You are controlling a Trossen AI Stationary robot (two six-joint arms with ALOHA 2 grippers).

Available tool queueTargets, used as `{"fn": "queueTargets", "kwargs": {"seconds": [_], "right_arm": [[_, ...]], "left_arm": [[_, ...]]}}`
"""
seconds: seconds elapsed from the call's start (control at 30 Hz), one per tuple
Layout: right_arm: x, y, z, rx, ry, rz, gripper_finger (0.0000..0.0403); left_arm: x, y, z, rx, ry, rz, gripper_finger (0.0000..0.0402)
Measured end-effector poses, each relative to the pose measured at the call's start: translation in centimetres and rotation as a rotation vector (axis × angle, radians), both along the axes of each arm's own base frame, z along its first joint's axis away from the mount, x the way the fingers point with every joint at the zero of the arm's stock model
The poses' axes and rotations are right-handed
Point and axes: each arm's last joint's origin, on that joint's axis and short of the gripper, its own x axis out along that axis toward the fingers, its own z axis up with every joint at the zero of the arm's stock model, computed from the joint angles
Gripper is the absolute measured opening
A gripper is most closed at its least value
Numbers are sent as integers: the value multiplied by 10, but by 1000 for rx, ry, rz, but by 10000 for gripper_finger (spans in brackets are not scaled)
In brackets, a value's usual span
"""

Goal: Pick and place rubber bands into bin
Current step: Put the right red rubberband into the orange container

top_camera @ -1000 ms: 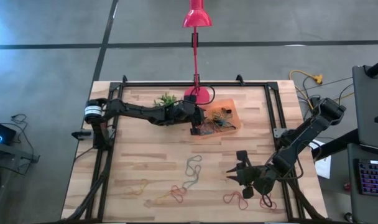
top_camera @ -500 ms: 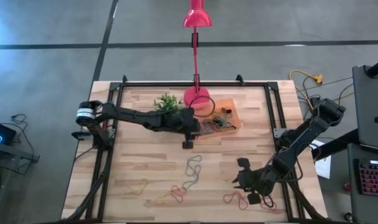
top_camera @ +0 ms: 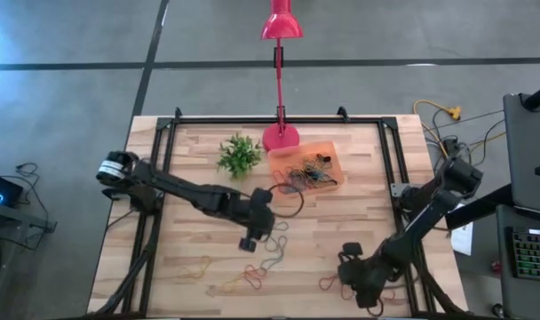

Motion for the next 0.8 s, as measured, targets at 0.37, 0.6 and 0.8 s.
{"fn": "queueTargets", "kwargs": {"seconds": [0.37,0.6,0.8], "right_arm": [[-20,36,29,-92,198,-3,74],[-42,42,33,-175,257,11,71],[-51,40,18,-146,298,-36,101]], "left_arm": [[-1,-12,2,-6,-37,-29,136],[2,-12,5,-12,-80,-23,136],[3,-12,5,-10,-86,-22,136]]}}
